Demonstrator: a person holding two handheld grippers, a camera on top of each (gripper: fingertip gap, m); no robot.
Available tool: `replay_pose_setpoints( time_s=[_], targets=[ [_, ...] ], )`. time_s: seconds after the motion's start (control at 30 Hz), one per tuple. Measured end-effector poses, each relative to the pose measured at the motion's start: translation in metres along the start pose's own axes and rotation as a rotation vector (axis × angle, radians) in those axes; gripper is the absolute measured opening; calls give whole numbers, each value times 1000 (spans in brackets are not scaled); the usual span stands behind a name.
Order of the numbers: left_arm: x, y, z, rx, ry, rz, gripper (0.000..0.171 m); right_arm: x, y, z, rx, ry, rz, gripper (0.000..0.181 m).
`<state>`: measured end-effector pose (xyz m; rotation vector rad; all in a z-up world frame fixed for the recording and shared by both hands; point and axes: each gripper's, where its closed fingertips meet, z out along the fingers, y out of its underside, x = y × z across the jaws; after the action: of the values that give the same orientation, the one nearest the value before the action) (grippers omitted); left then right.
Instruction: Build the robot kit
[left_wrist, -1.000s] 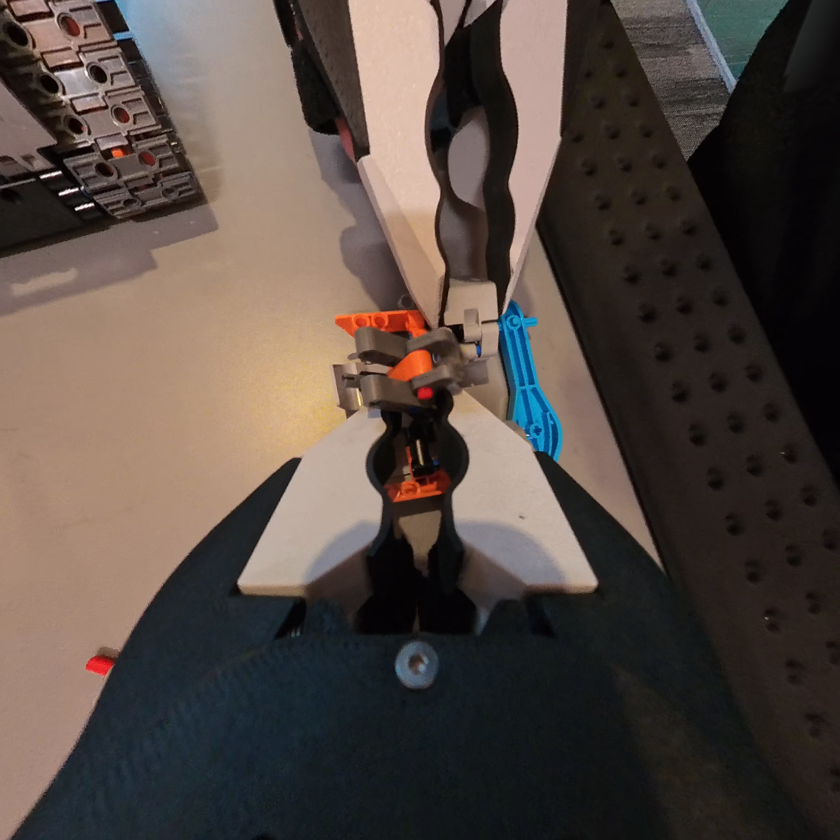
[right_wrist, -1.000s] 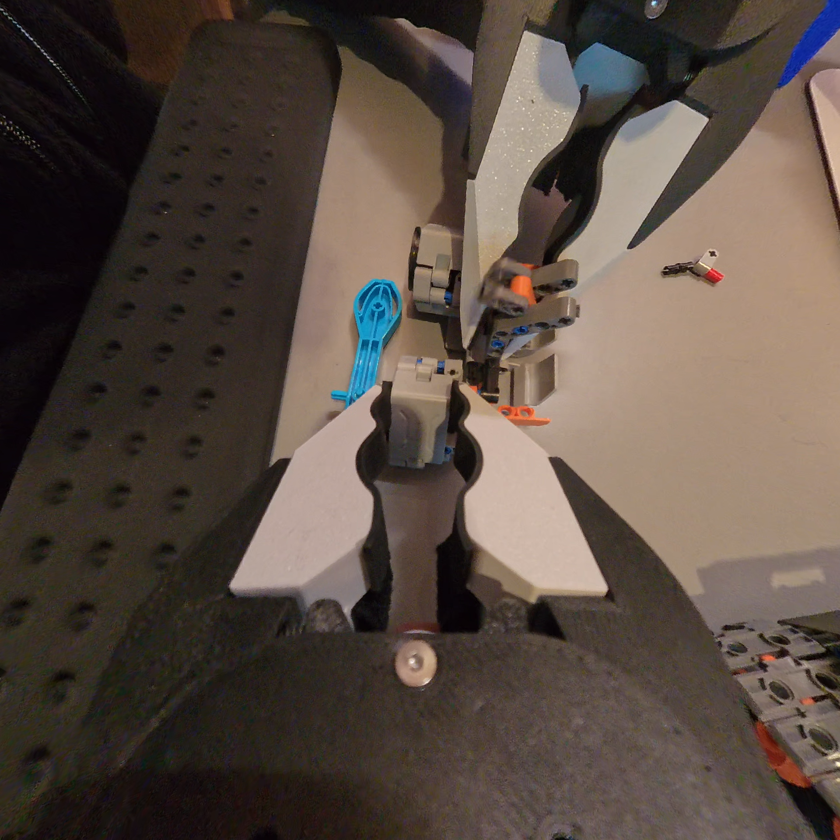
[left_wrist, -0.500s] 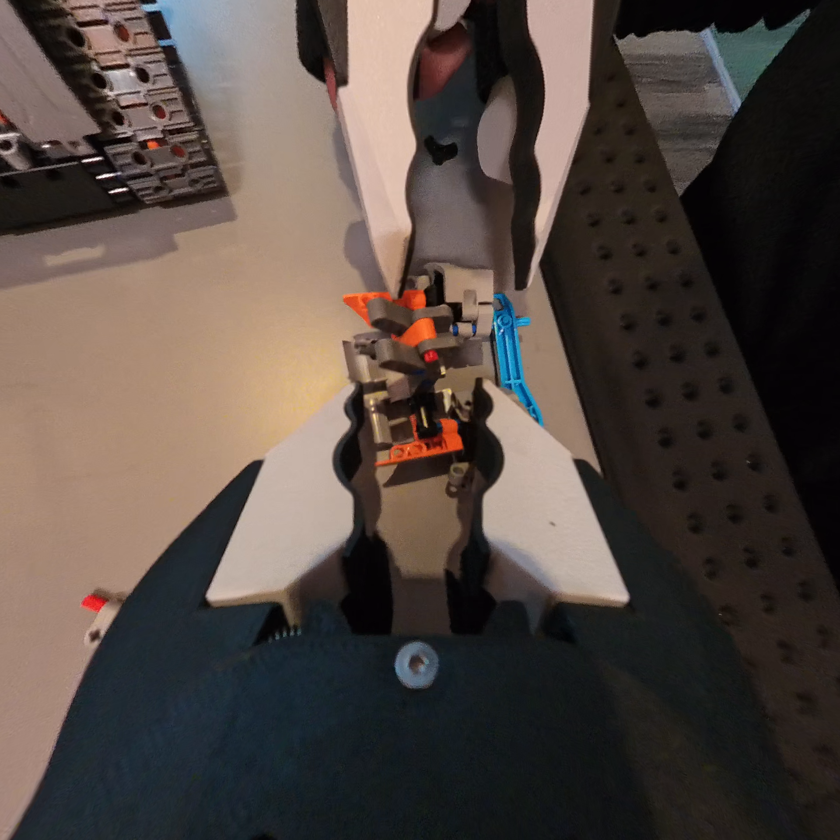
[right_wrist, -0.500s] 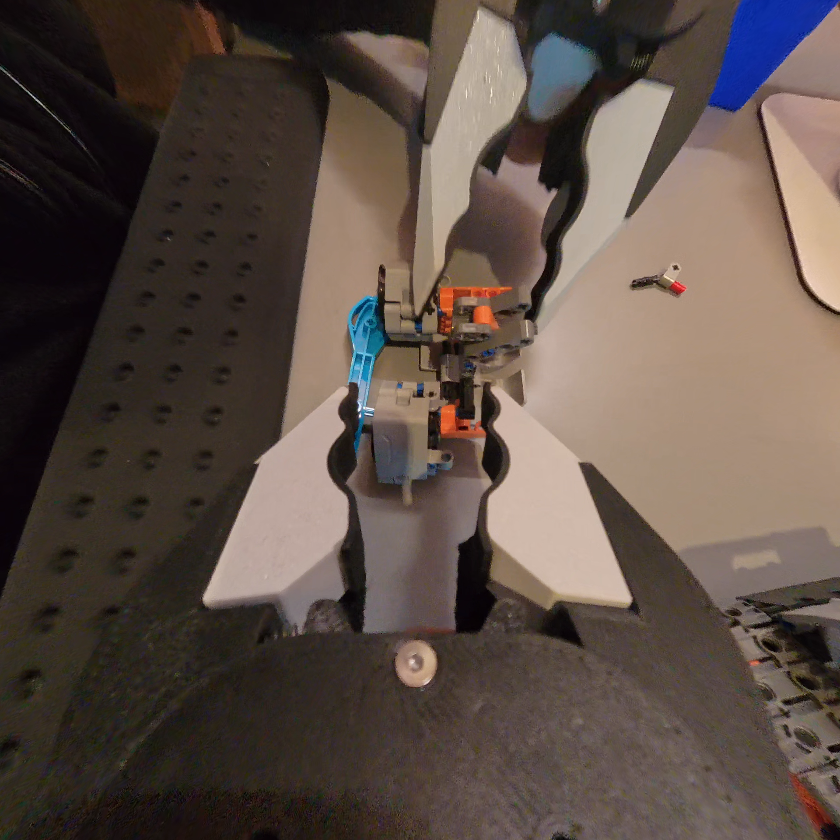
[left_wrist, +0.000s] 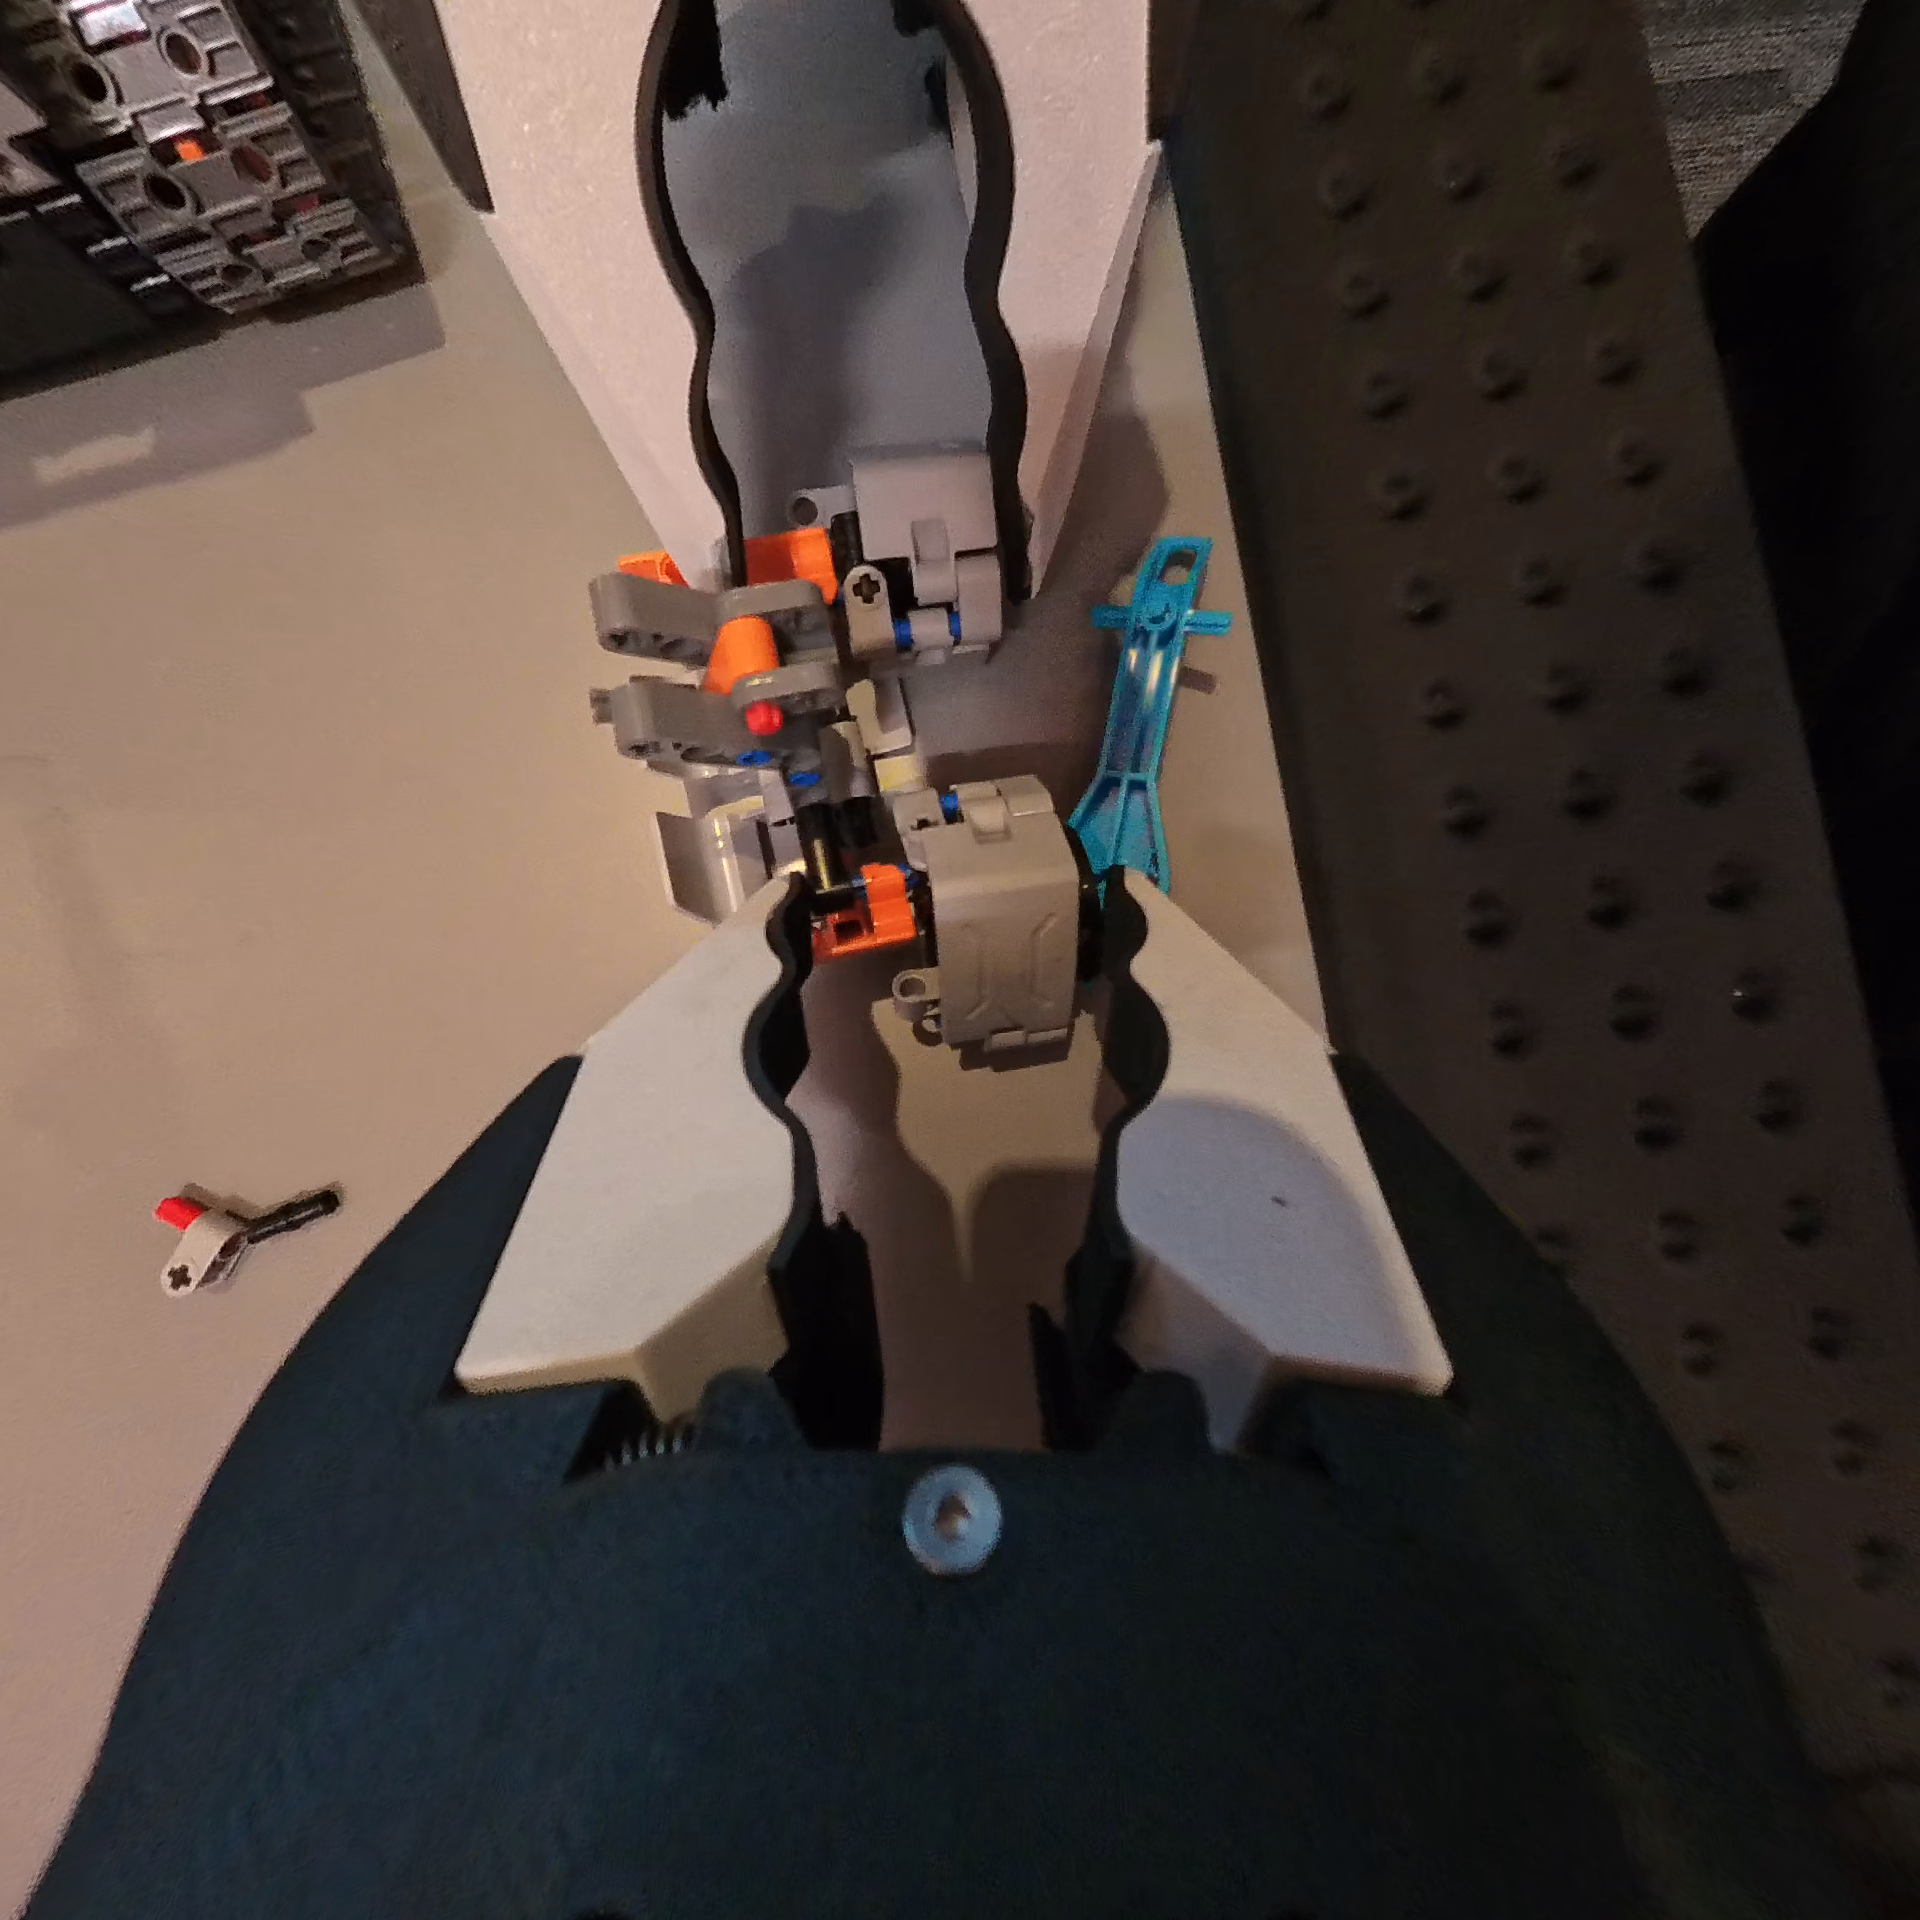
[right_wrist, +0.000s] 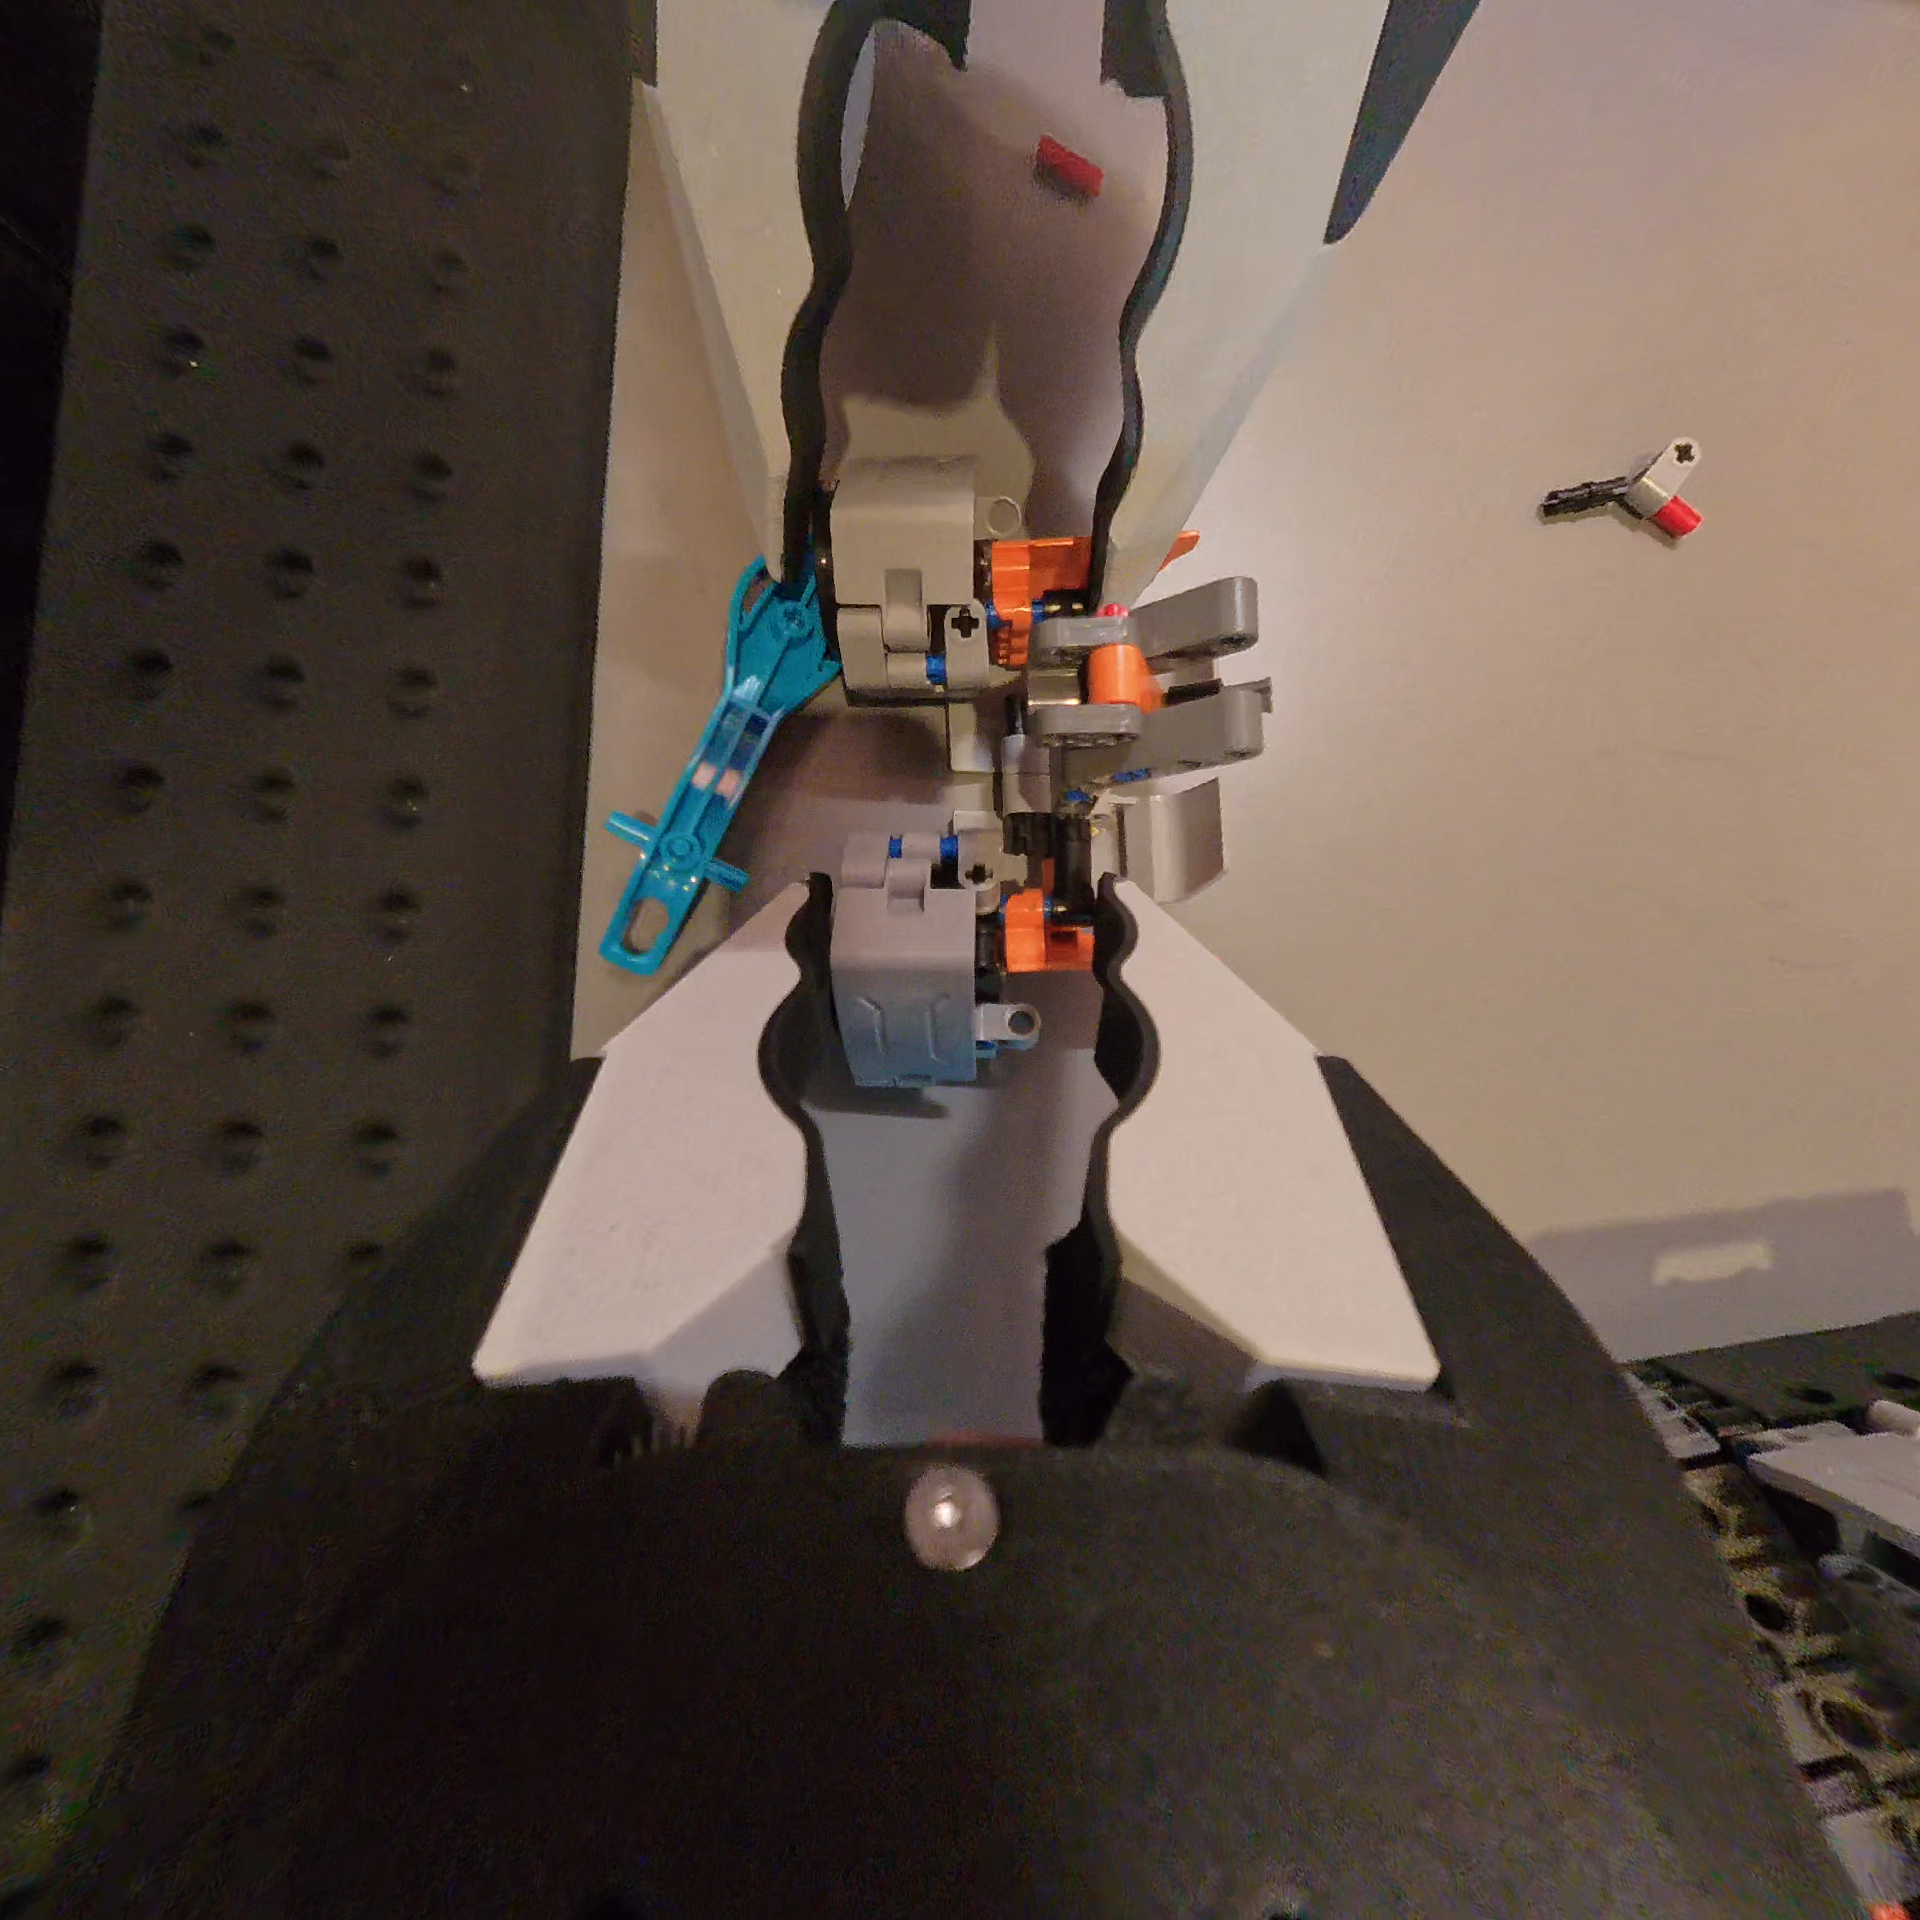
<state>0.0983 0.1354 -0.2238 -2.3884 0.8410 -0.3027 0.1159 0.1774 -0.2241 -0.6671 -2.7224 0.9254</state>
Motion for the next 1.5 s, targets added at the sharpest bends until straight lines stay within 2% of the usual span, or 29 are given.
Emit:
replay_pose_setpoints(
  time_s=[0.3, 0.47, 0.6, 0.67, 0.77, 0.87, 1.03, 1.17, 1.2, 1.3, 1.4, 1.5],
  targets=[
    [2, 0, 0, 21, 1, 6, 49, -2, -1, 0, 23, -39, -14, 45],
    [0, -2, 0, 73, -3, 5, 47, -1, -2, 0, 37, -52, -7, 45],
    [-9, -2, 1, 70, -76, 29, 48, 5, -1, -1, 56, -1, 3, 47],
    [-9, -2, 0, 65, -63, 9, 49, 6, -1, -1, 52, 36, -2, 47],
    [-11, -4, -2, 118, -53, -17, 56, 14, -7, -6, 86, 82, 27, 46],
    [-22, -5, -11, 151, -111, -21, 61, 26, -9, -10, 106, 143, 74, 45],
    [-34, 2, -6, 131, -190, -16, 52, 29, -5, -2, 120, 105, 158, 47],
    [-39, 8, -6, 88, -271, 39, 49, 29, -4, -11, 122, 111, 162, 50],
    [-37, 8, -7, 93, -258, 30, 50, 31, -4, -15, 123, 130, 163, 55],
    [-35, 8, -16, 116, -254, 27, 61, 35, -13, -35, 198, 143, 190, 52],
    [-32, 2, -34, 205, -201, -23, 62, 38, -20, -49, 247, 139, 217, 50],
    [-36, 12, -42, 192, -186, -74, 67, 41, -19, -51, 234, 139, 251, 51]
  ],
)
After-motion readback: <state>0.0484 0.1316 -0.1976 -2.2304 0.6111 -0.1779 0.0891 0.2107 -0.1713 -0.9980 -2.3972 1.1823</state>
